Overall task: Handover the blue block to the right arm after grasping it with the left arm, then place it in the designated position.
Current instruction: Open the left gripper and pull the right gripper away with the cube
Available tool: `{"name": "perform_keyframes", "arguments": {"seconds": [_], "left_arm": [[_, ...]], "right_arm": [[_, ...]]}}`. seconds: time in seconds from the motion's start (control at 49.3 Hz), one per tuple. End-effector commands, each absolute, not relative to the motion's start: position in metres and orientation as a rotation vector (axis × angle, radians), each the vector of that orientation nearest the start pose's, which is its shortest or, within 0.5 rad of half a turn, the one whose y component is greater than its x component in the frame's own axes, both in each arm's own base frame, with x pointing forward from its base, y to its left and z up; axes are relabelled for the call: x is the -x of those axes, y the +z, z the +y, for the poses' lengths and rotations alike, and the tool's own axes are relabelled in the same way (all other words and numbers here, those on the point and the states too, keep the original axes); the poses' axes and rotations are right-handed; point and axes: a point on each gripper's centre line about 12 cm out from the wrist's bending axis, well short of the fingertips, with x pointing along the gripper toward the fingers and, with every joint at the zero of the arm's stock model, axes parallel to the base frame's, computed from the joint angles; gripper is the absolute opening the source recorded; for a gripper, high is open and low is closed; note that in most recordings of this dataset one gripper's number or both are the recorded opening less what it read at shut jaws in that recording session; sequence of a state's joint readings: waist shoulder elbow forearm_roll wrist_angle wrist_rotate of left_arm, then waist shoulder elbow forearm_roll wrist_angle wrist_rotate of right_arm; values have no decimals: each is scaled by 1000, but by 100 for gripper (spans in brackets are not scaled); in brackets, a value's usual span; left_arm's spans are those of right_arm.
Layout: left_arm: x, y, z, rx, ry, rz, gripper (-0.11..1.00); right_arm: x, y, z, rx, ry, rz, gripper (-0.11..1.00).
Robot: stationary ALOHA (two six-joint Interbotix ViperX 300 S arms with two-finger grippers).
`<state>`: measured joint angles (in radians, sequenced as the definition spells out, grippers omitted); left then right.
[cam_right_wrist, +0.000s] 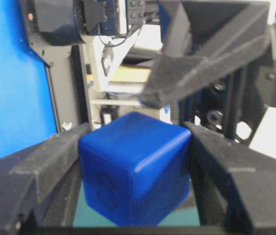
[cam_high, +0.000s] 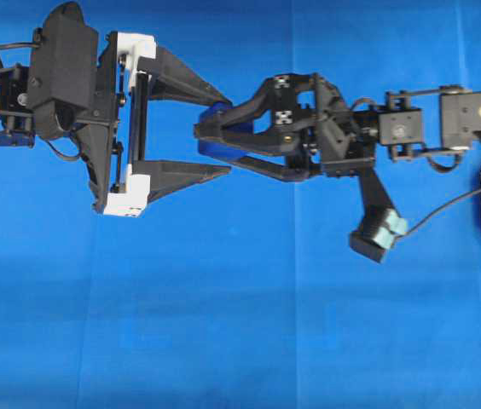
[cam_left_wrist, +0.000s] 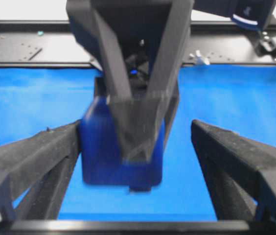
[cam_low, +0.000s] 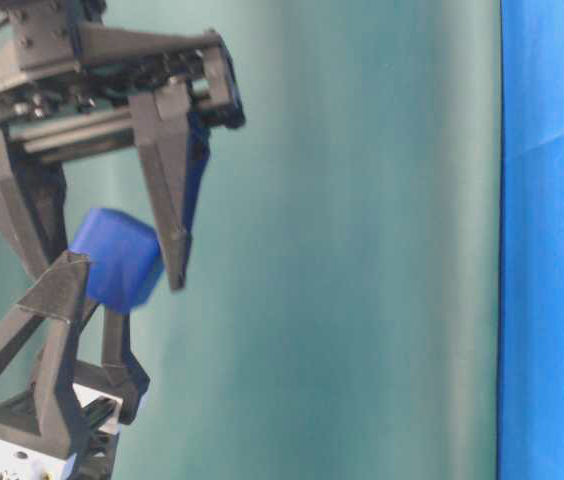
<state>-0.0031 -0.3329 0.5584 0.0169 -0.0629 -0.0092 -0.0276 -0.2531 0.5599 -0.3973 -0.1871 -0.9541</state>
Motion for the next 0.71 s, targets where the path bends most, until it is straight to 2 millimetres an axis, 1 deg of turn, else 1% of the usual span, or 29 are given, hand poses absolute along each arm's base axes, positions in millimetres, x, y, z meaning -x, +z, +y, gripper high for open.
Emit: {"name": "perform_keyframes", "arguments": {"seconds": [0.0, 0.162, 0.426, 0.588, 0.689], "left_arm": [[-363, 357, -2, -6, -8, 124, 92], [-357, 356, -2, -8, -8, 126, 92], [-351, 355, -2, -8, -8, 124, 92], [-350, 355, -2, -8, -6, 124, 92], [-350, 355, -2, -6, -8, 124, 92]], "right_arm": [[-373, 343, 0, 1334, 99, 38, 52], [-349, 344, 1, 1334, 98, 43, 52], [-310, 352, 5, 1339, 89, 44, 52], [-298, 352, 5, 1342, 97, 75, 52], [-296, 351, 5, 1342, 103, 88, 52]]}}
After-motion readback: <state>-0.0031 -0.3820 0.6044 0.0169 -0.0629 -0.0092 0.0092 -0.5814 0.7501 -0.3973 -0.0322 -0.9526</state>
